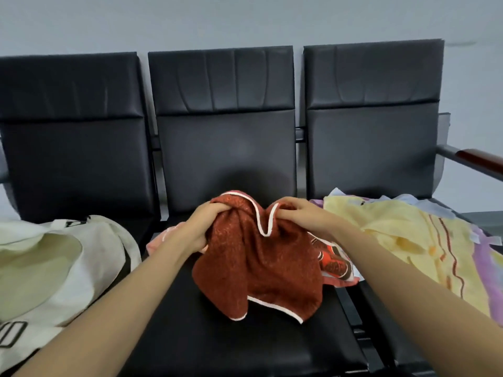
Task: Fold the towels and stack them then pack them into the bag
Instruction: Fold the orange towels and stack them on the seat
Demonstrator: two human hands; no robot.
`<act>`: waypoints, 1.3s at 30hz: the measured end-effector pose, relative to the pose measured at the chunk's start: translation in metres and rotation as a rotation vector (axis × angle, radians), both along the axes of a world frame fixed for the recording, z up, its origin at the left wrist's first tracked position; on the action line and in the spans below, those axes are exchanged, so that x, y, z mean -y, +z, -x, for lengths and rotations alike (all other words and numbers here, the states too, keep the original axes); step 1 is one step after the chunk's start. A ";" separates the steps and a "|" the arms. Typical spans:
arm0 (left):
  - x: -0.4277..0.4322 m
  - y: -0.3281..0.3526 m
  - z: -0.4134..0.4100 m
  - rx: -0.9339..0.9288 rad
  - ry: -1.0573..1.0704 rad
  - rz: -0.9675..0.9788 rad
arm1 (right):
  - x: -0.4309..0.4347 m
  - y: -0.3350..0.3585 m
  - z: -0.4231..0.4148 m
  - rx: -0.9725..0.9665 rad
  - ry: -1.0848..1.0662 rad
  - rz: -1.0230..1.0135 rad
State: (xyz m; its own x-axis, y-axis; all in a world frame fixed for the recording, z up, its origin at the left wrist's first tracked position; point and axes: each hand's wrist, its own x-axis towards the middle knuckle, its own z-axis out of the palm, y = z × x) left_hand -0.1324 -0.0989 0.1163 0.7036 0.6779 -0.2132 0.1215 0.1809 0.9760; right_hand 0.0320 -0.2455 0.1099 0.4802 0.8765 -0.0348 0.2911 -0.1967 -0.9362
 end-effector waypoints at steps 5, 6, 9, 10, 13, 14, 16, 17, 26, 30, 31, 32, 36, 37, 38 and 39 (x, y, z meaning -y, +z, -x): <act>0.007 -0.007 0.012 -0.068 -0.381 -0.088 | -0.042 0.004 0.025 0.021 -0.177 -0.151; 0.006 -0.011 0.015 -0.076 -0.419 -0.106 | -0.047 0.008 0.030 0.043 -0.196 -0.166; 0.004 -0.019 0.021 0.014 -0.311 -0.157 | -0.056 0.011 0.038 0.129 -0.176 -0.127; 0.003 -0.022 0.023 0.072 -0.228 -0.132 | -0.056 0.010 0.040 0.118 -0.160 -0.103; -0.003 -0.028 0.031 0.236 -0.034 0.003 | -0.045 0.001 0.042 0.009 -0.047 -0.079; -0.005 -0.029 0.034 0.275 0.007 0.030 | -0.040 -0.005 0.039 0.007 0.011 -0.056; -0.007 -0.029 0.038 0.303 0.060 0.068 | -0.028 -0.017 0.037 0.144 0.106 0.077; -0.008 -0.029 0.039 0.300 0.073 0.097 | -0.025 -0.027 0.034 0.280 0.120 0.179; -0.024 -0.077 0.031 0.035 -0.065 0.284 | -0.015 -0.109 0.034 0.409 0.156 0.560; -0.013 -0.111 0.026 -0.404 -0.259 -0.066 | -0.026 -0.129 0.036 0.605 0.179 0.620; -0.009 -0.117 0.023 -0.486 -0.261 -0.173 | -0.028 -0.132 0.035 0.634 0.171 0.602; -0.005 -0.124 0.019 -0.536 -0.254 -0.278 | -0.031 -0.134 0.035 0.667 0.158 0.560; -0.001 -0.131 0.008 -0.426 -0.173 -0.430 | -0.039 -0.128 0.037 0.540 0.071 0.264; -0.005 -0.128 0.007 -0.338 -0.138 -0.413 | -0.040 -0.122 0.037 0.451 0.015 0.184; -0.009 -0.122 0.007 -0.242 -0.104 -0.393 | -0.040 -0.115 0.036 0.345 -0.037 0.107; -0.013 -0.114 0.007 -0.163 -0.074 -0.385 | -0.040 -0.107 0.035 0.231 -0.080 0.029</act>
State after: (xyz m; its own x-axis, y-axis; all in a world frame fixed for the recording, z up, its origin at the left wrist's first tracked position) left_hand -0.1392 -0.0857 0.0020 0.7315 0.6786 -0.0670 0.2787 -0.2079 0.9376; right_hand -0.0033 -0.2055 0.0024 0.5460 0.8357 0.0593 0.4796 -0.2537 -0.8400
